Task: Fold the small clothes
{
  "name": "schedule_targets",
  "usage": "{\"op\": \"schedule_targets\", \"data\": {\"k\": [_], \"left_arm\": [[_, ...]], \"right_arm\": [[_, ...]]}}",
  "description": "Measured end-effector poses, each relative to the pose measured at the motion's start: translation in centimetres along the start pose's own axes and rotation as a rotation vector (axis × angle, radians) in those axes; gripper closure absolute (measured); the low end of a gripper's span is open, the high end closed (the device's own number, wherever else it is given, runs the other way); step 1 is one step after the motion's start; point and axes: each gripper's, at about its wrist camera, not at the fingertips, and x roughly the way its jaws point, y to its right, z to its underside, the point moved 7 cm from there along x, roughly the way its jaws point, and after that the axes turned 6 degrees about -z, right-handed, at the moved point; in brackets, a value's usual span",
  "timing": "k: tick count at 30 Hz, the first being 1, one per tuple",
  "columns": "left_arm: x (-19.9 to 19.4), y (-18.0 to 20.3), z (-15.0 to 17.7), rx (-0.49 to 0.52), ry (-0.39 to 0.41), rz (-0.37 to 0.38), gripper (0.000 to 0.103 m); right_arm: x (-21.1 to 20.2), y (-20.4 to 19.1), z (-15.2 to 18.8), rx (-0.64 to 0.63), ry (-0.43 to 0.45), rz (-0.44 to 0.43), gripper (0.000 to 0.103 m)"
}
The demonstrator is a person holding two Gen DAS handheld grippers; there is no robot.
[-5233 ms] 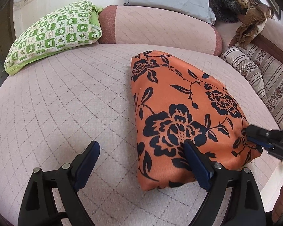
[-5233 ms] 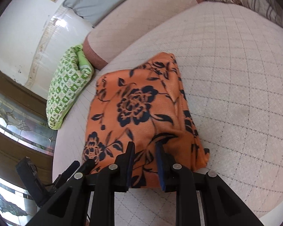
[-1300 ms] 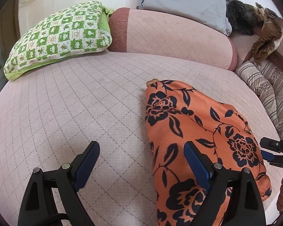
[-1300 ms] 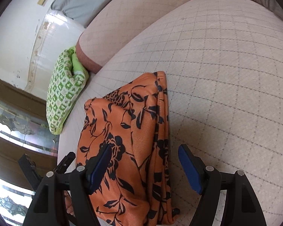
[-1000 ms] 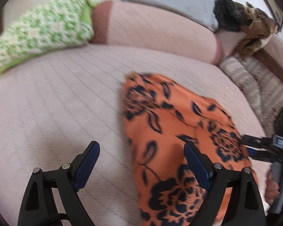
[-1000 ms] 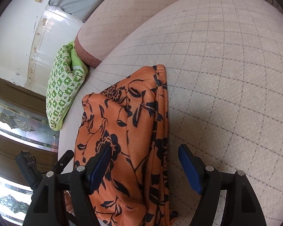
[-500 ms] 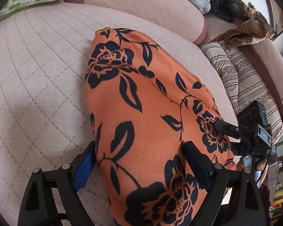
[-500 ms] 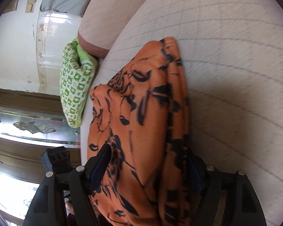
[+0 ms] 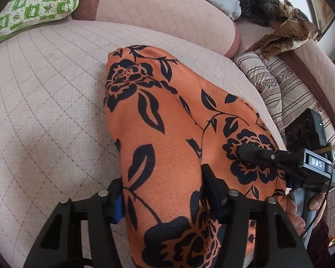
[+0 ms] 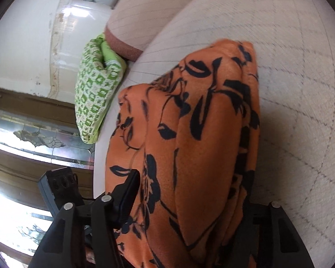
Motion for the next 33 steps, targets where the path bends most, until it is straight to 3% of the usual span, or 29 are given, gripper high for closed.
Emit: {"op": "schedule_targets", "data": {"k": [6,16,33], "left_arm": [[-1.7,0.0,0.1,0.000,0.035,-0.017,0.054],[-7.5,-2.5,0.0,0.029,0.174,-0.172,0.055],[-10.6,-8.1,0.2,-0.041,0.219,-0.260,0.055]], "right_arm": [[-0.2,-2.6,0.1,-0.078,0.039,0.008,0.047],[2.1,-6.2,1.2,-0.127,0.013,-0.057,0.052],[7.2,-10.6,2.7,-0.149,-0.049,-0.113,0.052]]}}
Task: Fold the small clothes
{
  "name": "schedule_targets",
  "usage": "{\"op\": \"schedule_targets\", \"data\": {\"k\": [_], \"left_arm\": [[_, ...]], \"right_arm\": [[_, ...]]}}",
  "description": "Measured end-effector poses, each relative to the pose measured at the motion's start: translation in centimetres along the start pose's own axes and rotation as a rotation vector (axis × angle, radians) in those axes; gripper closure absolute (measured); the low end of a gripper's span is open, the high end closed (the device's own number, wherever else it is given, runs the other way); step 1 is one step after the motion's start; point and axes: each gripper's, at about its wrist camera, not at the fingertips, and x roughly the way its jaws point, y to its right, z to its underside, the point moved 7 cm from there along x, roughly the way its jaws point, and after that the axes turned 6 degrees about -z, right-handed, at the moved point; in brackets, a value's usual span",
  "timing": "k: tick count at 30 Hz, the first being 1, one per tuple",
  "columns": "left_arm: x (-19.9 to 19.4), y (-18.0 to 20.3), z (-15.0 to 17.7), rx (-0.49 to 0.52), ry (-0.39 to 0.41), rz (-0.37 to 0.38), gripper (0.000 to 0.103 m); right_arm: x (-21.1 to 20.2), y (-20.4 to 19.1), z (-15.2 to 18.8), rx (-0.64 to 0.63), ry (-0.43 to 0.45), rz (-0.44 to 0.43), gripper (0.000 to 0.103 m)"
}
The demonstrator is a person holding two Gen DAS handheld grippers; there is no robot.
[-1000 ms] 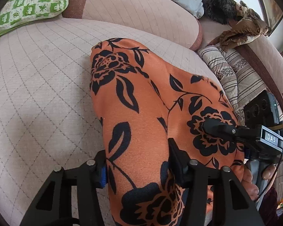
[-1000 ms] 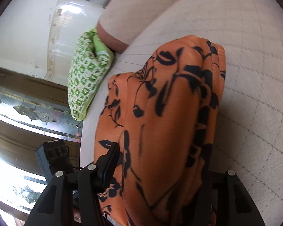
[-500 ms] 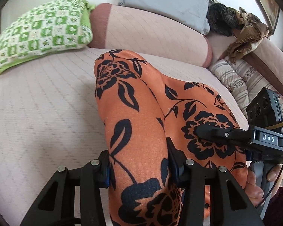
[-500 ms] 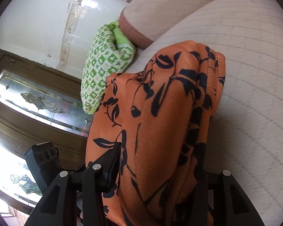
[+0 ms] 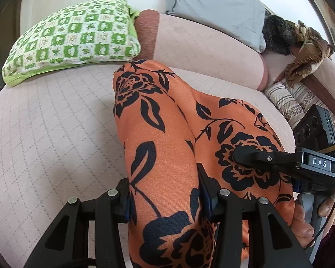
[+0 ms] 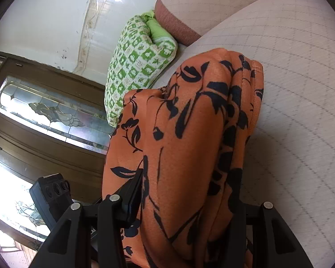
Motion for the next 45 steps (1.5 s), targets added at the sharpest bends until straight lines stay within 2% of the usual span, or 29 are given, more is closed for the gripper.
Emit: {"op": "schedule_targets", "data": {"k": [14,22,31,34,39,45], "left_arm": [[0.1,-2.1,0.7,-0.022,-0.030,-0.016,0.055],[1.3,-2.6,1.4,-0.044,-0.088,-0.027,0.055],[2.5,-3.6,2.3,-0.072,-0.146,-0.062,0.043],[2.5,-3.8,2.3,-0.073,-0.143,-0.078,0.041],[1.1,-3.9,2.7,-0.040,-0.102,-0.132,0.039],[-0.7,-4.1,2.9,-0.008,-0.049,-0.195,0.038]], "right_arm": [[2.5,-0.8,0.4,-0.002,-0.058,0.009,0.052],[4.7,-0.4,0.5,0.021,-0.093,0.045,0.052],[5.9,1.5,0.6,0.071,-0.132,0.099,0.050],[5.9,1.7,0.5,0.088,-0.141,0.106,0.047],[4.6,1.2,0.4,0.047,-0.121,0.151,0.045],[1.2,0.2,0.2,-0.050,-0.037,0.259,0.042]]}}
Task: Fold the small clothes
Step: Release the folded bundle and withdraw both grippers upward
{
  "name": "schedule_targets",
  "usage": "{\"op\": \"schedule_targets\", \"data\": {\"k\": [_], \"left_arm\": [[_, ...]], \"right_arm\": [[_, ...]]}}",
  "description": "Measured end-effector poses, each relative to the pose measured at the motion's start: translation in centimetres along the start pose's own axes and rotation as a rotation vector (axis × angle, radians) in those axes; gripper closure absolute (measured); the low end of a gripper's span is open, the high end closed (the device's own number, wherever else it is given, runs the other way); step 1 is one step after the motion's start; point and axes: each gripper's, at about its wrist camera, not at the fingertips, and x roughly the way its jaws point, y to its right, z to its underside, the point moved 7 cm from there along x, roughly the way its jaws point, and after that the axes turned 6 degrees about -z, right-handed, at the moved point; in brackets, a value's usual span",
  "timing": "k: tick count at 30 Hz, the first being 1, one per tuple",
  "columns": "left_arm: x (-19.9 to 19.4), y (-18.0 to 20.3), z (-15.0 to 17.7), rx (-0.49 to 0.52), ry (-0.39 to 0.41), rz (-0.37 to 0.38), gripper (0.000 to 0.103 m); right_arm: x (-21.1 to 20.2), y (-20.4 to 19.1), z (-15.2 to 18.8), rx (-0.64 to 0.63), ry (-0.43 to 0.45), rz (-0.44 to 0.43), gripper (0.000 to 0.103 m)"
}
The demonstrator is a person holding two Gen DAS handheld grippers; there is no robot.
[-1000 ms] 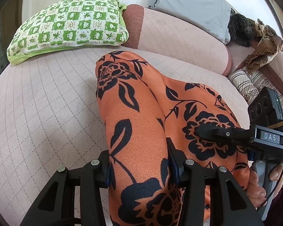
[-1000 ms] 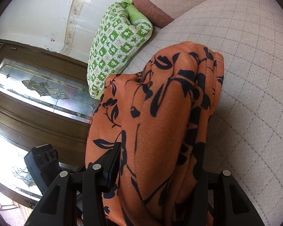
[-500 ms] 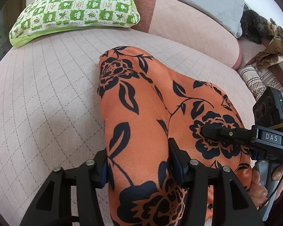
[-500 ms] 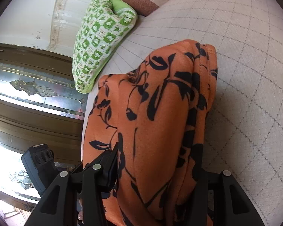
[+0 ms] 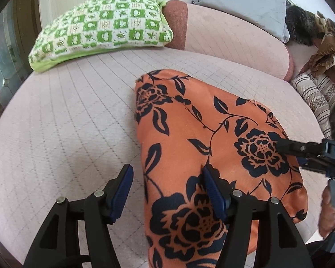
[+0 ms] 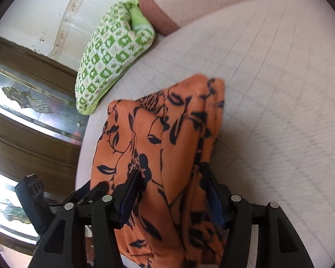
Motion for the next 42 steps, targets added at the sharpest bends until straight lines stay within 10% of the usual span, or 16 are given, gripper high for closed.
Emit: {"op": "schedule_targets", "data": {"k": [12,22,42], "left_arm": [[-2.4,-0.6,0.5,-0.006,0.057,-0.103,0.038],[-0.3,-2.4,2.5,0.021,0.027,-0.283,0.018],[-18.5,-1.1,1.6,-0.009,0.286,-0.349,0.018]], "right_arm": [[-4.5,-5.0,1.1,-0.208,0.185,0.028,0.043],[1.6,-3.4,5.2,-0.228,0.024,0.188,0.056],[-15.2,-10.3,8.7,-0.316,0.387,0.082,0.049]]}}
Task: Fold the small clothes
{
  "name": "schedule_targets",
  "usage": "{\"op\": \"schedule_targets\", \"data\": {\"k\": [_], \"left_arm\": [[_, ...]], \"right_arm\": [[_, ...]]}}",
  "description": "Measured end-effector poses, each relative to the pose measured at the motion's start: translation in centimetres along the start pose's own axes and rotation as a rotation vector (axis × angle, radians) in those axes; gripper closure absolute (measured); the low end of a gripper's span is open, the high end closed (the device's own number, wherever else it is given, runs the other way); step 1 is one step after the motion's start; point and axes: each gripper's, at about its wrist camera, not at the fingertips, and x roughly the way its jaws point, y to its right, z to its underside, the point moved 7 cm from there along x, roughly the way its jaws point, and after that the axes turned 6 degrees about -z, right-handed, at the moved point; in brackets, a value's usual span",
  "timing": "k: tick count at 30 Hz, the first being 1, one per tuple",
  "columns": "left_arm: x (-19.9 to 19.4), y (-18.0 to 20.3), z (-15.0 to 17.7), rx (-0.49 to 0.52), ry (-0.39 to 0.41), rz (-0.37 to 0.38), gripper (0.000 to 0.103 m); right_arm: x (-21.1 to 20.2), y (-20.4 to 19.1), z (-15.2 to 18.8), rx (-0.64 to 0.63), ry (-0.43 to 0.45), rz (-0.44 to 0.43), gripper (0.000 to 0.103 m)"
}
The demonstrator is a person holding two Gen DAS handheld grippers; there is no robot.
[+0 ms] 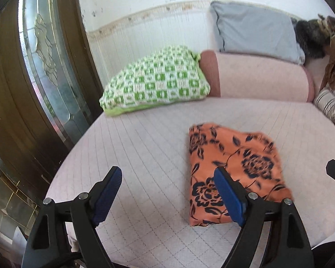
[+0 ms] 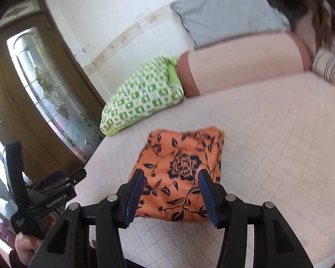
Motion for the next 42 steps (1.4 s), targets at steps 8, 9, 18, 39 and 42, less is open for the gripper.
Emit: {"op": "schedule_targets", "data": {"k": [8,9,18,39,42], "left_arm": [[-5.8,-1.5,-3.1,-0.031,0.097,-0.014,0.010],[-6.4,-1.8,-3.3,-0.045,0.108,-0.010,0.009],[-9.4,-3.8,-4.3,-0.098,0.126,-0.030,0.007],[-9.6,-7.3,-3.3,-0.144,0.145,-0.050,0.007],[-9.4,-7.4,-3.0,-0.142,0.145,-0.044,0.007]], "right_arm": [[-5.7,-4.5,-2.5,-0.105,0.095,-0.010,0.044],[-6.1,-4.7,-2.6,-0.112,0.100,-0.010,0.044],[-7.8,-6.2,-2.4,-0.133,0.117,-0.001,0.038],[-4.7,-10.2,-1.1,-0.136,0.038,-0.006,0.037],[-3.9,-10.5,-0.6,-0.150,0.020,-0.009,0.037]]}}
